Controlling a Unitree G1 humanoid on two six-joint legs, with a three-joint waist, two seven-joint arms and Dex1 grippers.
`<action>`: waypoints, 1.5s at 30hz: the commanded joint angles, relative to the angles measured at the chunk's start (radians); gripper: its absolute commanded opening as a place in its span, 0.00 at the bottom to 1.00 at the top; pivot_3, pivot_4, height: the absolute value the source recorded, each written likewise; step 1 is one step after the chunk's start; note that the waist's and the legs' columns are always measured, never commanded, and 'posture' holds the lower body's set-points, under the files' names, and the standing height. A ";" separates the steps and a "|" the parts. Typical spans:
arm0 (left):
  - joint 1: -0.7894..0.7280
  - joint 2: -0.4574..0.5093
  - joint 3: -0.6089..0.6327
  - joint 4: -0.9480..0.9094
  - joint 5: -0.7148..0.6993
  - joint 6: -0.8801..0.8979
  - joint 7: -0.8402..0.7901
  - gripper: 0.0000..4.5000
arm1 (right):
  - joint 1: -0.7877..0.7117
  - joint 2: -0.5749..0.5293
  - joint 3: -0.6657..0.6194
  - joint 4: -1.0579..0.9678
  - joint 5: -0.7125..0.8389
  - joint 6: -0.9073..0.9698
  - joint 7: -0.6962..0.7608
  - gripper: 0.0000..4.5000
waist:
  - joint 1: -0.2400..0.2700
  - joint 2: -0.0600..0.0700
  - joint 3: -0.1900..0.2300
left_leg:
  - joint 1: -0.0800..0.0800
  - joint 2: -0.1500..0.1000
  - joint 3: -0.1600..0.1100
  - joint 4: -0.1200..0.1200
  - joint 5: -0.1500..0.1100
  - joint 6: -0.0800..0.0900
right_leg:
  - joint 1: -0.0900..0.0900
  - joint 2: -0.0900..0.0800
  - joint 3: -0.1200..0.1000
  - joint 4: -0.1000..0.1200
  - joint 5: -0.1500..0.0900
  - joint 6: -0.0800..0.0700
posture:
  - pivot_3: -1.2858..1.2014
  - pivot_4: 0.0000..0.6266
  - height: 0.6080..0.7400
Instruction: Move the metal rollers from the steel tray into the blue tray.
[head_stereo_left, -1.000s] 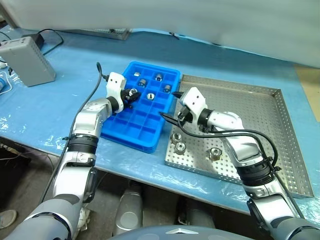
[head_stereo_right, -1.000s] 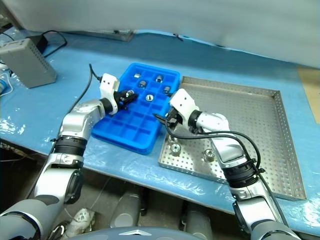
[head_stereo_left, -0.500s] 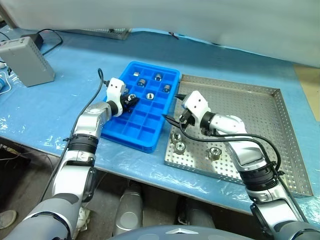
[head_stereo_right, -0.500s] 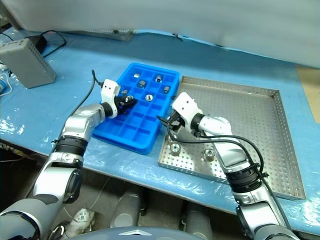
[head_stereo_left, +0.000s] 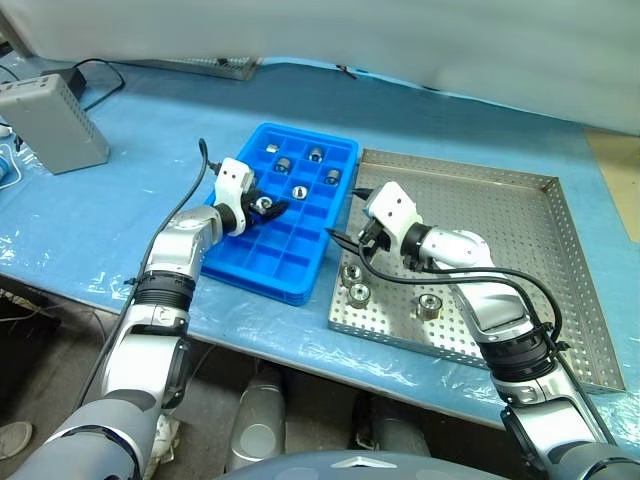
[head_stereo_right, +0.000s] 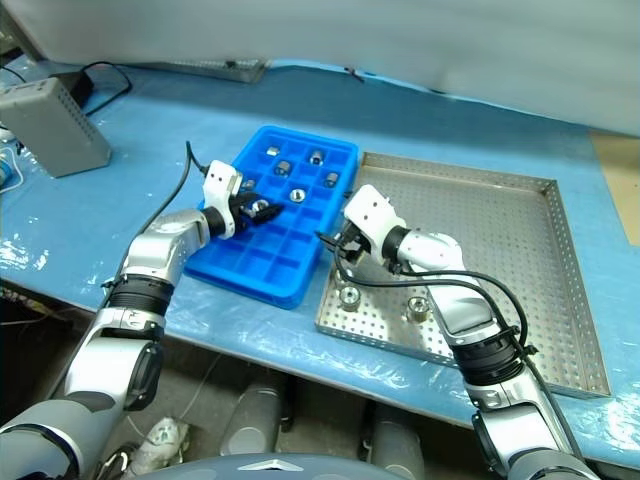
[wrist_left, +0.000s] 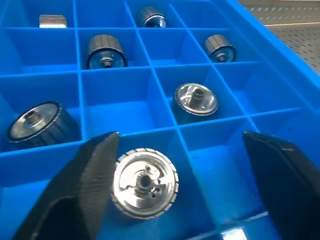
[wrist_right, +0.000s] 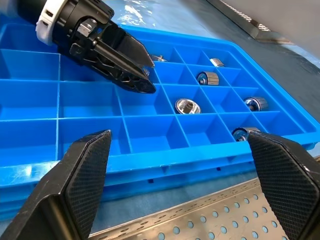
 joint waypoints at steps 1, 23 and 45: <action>-0.058 0.030 0.020 -0.007 -0.012 -0.019 -0.012 0.96 | 0.001 -0.007 -0.019 -0.035 -0.004 -0.020 -0.006 1.00 | -0.001 0.000 0.000 | 0.000 0.000 0.000 0.000 0.000 0.000 | 0.000 0.000 0.000 0.000 0.000 0.000 | 0.61 0.24 1.00; -0.529 -0.337 -0.131 0.638 0.106 -0.380 -0.214 0.96 | 0.383 -0.103 -0.381 -0.439 -0.013 0.210 -0.186 1.00 | -0.081 -0.001 0.000 | -0.001 -0.004 0.001 0.002 -0.002 0.004 | 0.002 -0.001 0.002 -0.003 0.000 0.003 | 0.41 0.24 1.00; -0.526 -0.560 -0.132 0.760 0.207 -0.287 -0.039 0.96 | 0.588 -0.038 -0.405 -0.670 -0.056 0.332 -0.340 1.00 | -0.191 0.000 0.000 | 0.001 -0.005 0.003 0.009 -0.008 0.013 | 0.009 -0.001 0.003 -0.011 0.001 0.008 | 0.35 0.24 1.00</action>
